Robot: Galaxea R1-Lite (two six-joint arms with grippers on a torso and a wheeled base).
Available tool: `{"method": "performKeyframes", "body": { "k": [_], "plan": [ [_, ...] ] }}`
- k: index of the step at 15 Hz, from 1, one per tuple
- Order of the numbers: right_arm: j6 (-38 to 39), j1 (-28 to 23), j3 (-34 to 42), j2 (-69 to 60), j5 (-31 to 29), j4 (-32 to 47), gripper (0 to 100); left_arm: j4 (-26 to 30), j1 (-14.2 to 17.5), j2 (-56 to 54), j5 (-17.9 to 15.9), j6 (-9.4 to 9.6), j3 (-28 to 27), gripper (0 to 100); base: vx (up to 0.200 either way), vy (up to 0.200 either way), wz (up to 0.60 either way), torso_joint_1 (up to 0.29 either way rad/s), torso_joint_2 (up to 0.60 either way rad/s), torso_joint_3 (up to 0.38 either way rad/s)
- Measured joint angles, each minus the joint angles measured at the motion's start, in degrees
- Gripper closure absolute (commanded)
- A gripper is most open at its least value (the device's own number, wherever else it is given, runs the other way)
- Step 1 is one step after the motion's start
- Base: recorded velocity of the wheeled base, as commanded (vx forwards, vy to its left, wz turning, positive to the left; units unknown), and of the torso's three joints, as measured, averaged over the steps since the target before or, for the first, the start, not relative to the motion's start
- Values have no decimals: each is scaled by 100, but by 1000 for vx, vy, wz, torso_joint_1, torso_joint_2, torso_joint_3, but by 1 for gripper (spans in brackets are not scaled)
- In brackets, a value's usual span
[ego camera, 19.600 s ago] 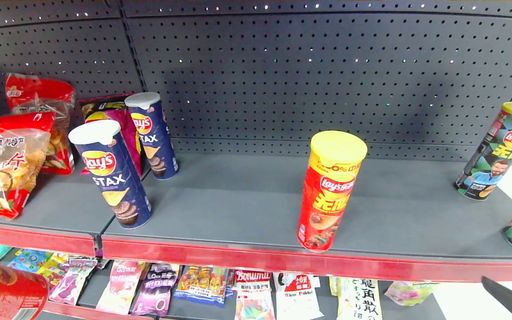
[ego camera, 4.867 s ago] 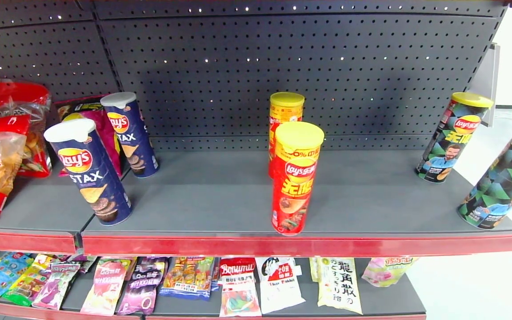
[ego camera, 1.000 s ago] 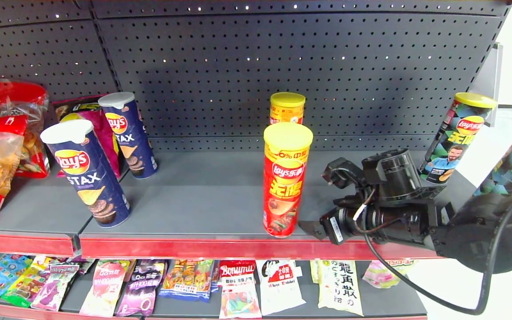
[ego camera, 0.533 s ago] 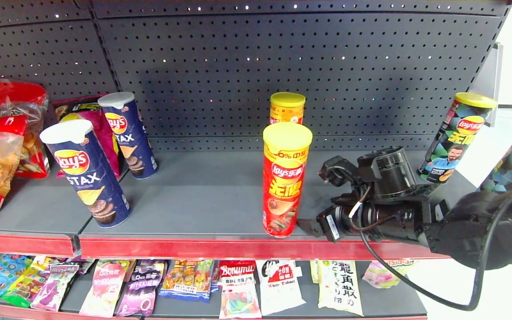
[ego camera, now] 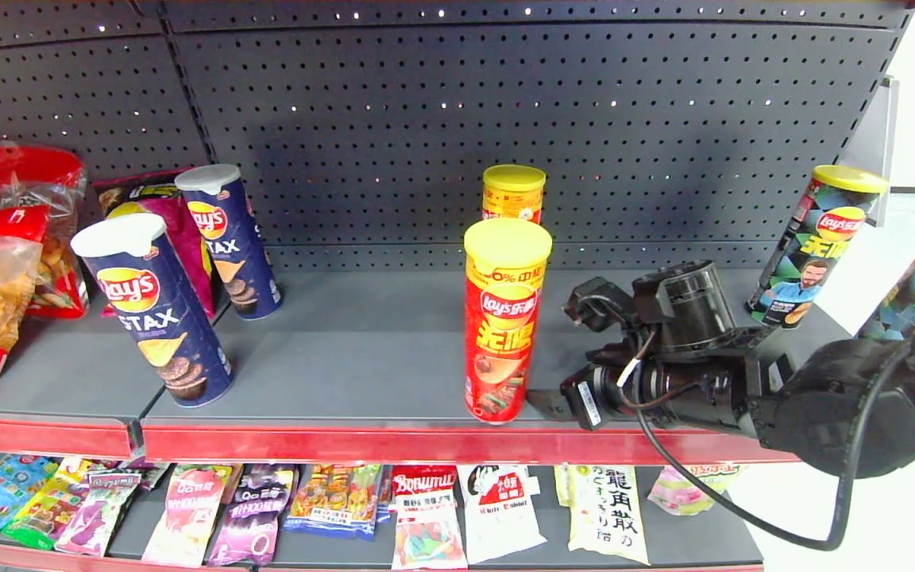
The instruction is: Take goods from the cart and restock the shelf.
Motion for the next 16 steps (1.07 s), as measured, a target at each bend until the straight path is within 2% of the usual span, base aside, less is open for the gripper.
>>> {"method": "performKeyframes", "body": {
  "k": [11,16],
  "plan": [
    [6,102,52,-33,7,-2,0,0,0,-2,0,0,0,0,0,0,0,0,0,0],
    [9,37,555,-903,2,34,0,0,0,0,0,0,0,0,0,0,0,0,0,0]
  ]
}}
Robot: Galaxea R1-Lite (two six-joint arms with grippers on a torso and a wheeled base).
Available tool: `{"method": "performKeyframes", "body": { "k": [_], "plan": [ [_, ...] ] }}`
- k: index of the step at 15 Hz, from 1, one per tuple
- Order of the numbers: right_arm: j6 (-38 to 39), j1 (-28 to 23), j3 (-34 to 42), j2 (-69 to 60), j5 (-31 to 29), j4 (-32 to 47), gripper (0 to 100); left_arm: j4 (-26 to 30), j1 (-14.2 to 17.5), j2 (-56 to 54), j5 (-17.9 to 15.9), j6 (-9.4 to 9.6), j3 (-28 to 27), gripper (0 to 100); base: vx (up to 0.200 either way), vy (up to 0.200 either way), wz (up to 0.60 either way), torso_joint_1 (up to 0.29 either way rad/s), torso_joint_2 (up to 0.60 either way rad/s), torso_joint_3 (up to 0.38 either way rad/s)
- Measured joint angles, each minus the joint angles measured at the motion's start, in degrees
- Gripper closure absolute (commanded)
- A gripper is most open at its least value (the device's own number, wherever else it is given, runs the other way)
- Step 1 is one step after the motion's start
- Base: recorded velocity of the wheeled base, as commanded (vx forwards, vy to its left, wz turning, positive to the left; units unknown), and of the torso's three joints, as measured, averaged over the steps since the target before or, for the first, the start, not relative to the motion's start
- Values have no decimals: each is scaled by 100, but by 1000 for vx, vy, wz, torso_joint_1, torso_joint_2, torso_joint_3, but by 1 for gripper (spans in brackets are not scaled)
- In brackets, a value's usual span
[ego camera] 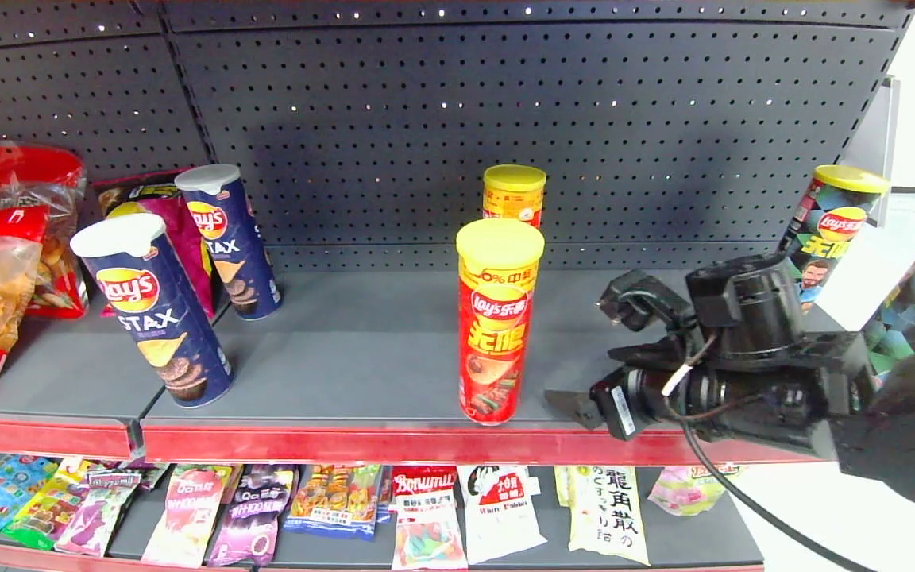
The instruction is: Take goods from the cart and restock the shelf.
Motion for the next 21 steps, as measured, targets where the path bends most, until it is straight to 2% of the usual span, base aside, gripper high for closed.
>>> {"method": "performKeyframes", "body": {
  "k": [3,5,11,14,16,21],
  "plan": [
    [-35,-202,694,-1081,41,7,0,0,0,-2,2,0,0,0,0,0,0,0,0,0],
    [-244,-533,1367,-1921,191,21,0,0,0,-2,2,0,0,0,0,0,0,0,0,0],
    [-816,-2258,3354,-4218,1389,18,0,0,0,-2,2,0,0,0,0,0,0,0,0,0],
    [-950,-2922,4147,-5257,1696,40,0,0,0,-2,2,0,0,0,0,0,0,0,0,0],
    [-895,-3135,4352,-5984,1740,333,0,0,0,-2,2,0,0,0,0,0,0,0,0,0],
    [-635,-3326,4361,-8397,1687,1702,0,0,0,-2,0,0,0,0,0,0,0,0,0,0]
  ]
}}
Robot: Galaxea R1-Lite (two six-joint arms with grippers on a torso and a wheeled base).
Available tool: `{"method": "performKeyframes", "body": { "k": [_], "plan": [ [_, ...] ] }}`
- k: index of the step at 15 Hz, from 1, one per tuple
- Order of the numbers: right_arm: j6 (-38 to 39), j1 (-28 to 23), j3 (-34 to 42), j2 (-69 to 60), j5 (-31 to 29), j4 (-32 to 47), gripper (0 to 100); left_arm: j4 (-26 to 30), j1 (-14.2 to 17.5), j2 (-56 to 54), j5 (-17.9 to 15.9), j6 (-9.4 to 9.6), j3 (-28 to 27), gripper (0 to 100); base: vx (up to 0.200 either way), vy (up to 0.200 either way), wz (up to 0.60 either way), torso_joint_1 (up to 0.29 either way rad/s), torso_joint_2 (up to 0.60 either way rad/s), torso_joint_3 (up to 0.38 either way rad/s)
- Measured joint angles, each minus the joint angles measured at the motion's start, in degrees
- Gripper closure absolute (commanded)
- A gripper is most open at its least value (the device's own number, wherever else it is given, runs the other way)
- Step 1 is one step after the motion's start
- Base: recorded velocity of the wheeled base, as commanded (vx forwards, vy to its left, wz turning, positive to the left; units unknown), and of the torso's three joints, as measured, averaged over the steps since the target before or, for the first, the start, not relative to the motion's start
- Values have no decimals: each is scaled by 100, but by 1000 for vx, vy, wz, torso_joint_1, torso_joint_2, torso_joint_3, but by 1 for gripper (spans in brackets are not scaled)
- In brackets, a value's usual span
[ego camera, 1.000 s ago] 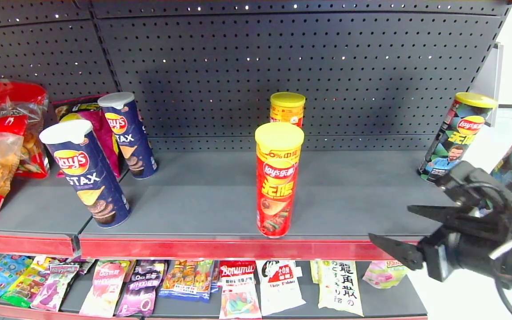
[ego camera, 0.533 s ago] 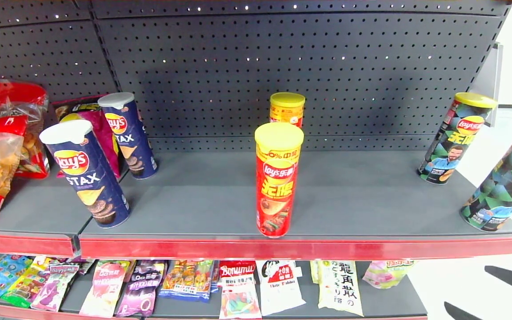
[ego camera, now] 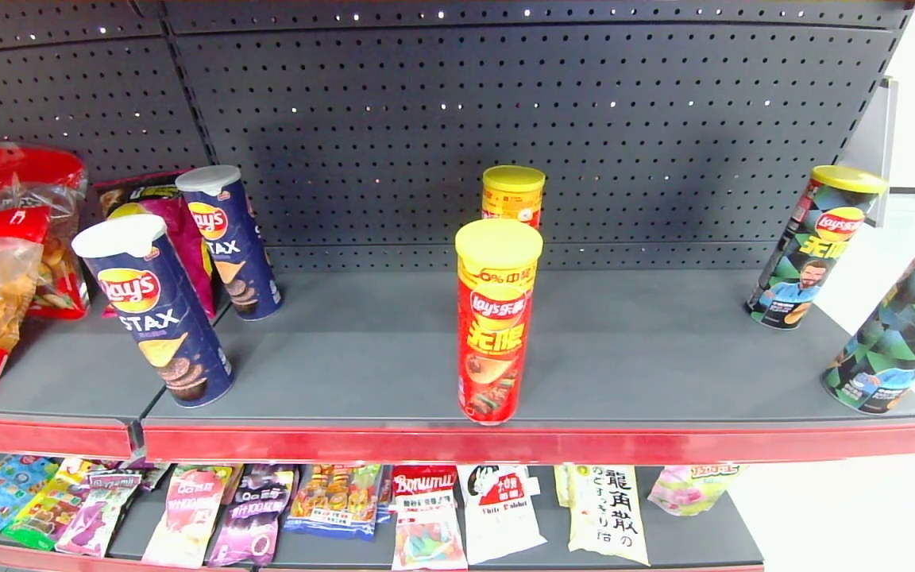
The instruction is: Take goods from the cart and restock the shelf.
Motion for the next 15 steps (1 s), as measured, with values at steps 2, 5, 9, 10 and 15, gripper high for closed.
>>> {"method": "performKeyframes", "body": {
  "k": [2,5,9,10,15],
  "plan": [
    [382,-55,7,-664,-488,-66,0,0,0,0,2,-2,0,0,0,0,0,0,0,0],
    [923,-88,112,-1058,-1378,-213,0,0,0,0,0,0,0,0,0,0,0,0,0,0],
    [939,-85,127,-1172,-1285,124,0,-2,0,0,2,0,0,0,0,0,0,0,0,0],
    [929,-82,121,-1176,-1278,124,0,-2,0,0,0,0,0,0,0,0,0,0,0,0],
    [962,-93,124,-1198,-1289,115,0,0,0,0,0,0,0,0,0,0,0,0,0,0]
  ]
}}
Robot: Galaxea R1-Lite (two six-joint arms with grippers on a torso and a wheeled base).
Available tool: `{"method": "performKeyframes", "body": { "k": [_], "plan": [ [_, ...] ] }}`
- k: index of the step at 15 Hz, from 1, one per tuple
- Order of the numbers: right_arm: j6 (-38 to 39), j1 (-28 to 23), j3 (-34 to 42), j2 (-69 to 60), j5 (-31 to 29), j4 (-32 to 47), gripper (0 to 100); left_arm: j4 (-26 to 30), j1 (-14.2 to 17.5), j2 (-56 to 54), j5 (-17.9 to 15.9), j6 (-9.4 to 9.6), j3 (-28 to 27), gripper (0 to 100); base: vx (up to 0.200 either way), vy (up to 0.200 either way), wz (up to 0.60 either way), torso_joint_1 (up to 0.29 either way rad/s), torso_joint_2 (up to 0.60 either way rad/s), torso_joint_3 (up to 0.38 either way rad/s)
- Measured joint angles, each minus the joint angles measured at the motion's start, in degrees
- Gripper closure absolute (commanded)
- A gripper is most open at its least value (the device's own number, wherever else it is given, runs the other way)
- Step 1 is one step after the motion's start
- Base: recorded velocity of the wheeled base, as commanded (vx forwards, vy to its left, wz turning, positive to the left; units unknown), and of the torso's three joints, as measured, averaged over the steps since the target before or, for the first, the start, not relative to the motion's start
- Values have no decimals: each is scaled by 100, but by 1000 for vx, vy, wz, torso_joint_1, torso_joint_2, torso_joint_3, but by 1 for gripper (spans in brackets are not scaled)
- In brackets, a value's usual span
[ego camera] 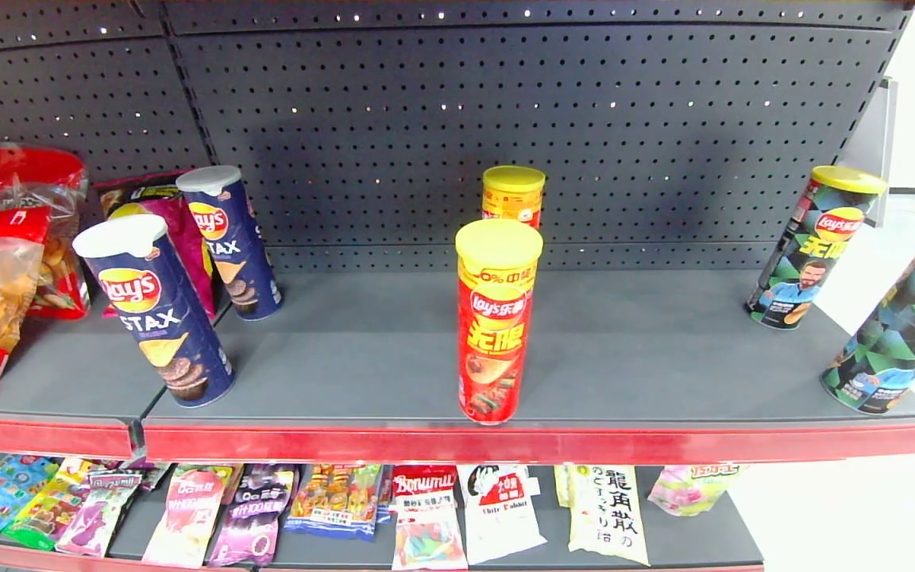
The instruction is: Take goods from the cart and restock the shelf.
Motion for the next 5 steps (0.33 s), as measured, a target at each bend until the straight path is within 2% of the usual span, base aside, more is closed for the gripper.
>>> {"method": "performKeyframes", "body": {
  "k": [5],
  "plan": [
    [5,2,0,-2,-2,0,0,-5,0,0,0,0,0,0,0,0,0,0,0,0]
  ]
}}
